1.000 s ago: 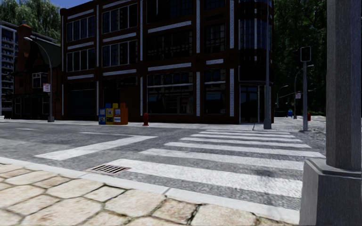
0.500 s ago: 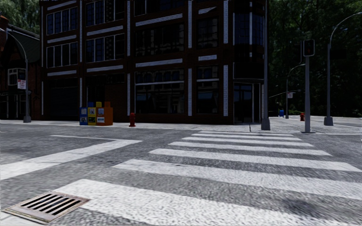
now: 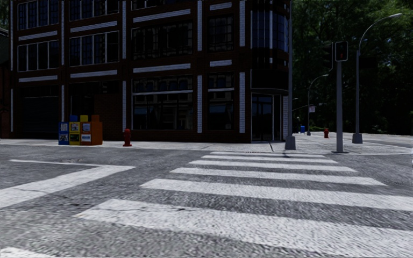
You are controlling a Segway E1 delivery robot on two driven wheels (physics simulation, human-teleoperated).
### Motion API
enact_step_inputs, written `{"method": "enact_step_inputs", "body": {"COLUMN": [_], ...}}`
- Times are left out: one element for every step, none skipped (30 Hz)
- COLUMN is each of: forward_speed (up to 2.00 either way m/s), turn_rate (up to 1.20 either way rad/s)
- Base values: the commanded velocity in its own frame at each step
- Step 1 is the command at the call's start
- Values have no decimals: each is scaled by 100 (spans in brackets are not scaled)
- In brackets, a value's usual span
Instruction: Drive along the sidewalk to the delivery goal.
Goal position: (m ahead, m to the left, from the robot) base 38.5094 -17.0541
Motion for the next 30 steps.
{"method": "enact_step_inputs", "body": {"forward_speed": [132,132,132,132,132,132,132,132,132,132,132,132,132,132,132,132,132,132,132,132,132,132,132,132,132,138,200,200,200,200], "turn_rate": [-30,-30,-30,-30,-30,-30,-30,-30,-30,-30,-30,-30,-30,-30,-30,-30,-30,-30,-30,-30,-30,-30,-30,-30,-30,-30,-30,-30,-30,-30]}}
